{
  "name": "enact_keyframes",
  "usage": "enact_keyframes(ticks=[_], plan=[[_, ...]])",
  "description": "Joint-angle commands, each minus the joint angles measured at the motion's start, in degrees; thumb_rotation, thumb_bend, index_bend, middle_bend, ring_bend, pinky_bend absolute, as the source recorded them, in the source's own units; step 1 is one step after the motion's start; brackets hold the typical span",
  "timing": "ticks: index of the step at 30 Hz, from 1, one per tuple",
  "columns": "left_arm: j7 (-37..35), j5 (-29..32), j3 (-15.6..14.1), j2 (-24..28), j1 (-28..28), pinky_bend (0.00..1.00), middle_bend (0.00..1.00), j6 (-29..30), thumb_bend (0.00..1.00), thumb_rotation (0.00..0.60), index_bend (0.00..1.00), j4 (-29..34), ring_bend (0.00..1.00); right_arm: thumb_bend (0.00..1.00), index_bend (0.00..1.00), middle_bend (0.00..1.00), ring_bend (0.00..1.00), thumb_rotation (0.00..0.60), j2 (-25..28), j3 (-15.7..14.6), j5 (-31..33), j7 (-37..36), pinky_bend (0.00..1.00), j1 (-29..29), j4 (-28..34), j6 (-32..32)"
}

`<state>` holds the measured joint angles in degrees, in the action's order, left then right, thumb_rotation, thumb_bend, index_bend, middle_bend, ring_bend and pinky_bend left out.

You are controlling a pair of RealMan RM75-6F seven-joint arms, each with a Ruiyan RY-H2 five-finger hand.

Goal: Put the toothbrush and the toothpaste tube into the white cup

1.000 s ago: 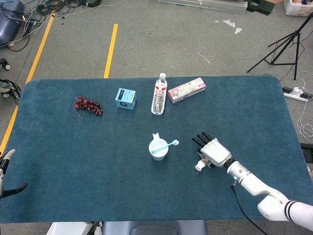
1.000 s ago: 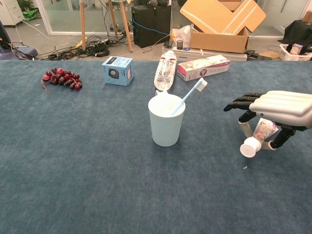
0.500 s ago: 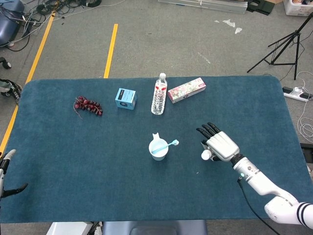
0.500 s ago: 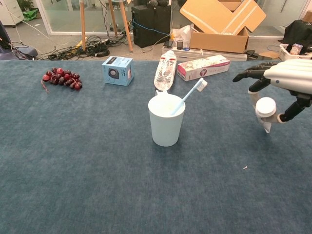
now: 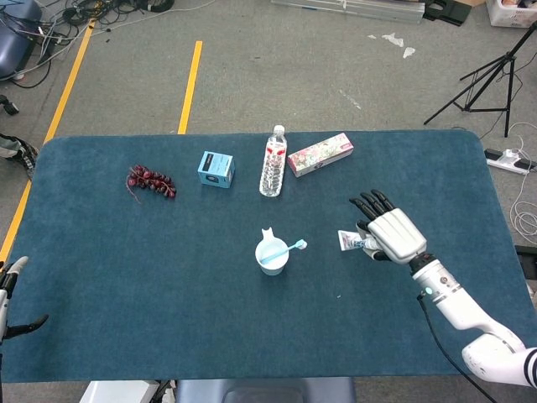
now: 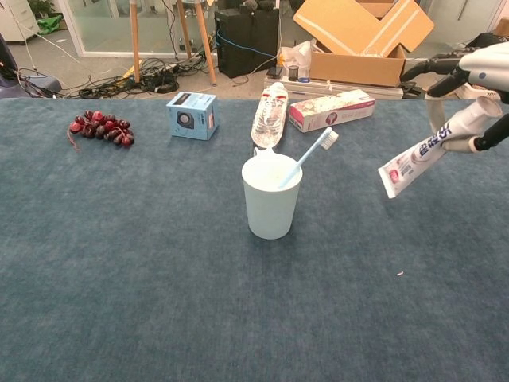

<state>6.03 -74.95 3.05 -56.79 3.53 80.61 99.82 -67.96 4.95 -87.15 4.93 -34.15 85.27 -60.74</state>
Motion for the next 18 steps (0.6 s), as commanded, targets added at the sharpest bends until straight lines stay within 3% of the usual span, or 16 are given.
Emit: enact_keyframes(ticks=[1,18], plan=[[-0.04,0.07,0.03,-0.01,0.02,0.21,0.17,-0.04,0.00,0.600,0.09,0.00,0.07,0.22,0.66,0.13,0.00,0.600,0.24,0.57,0.33,-0.41,0.03,-0.19,0.42,-0.28],[-0.31,0.21,0.09,0.06,0.01,0.21,0.17,-0.07,0.00,0.600,0.09,-0.10,0.07,0.22,0.66,0.14,0.00,0.600,0.53,9.17,4.09,-2.96,0.04,-4.60,6.97,-2.63]])
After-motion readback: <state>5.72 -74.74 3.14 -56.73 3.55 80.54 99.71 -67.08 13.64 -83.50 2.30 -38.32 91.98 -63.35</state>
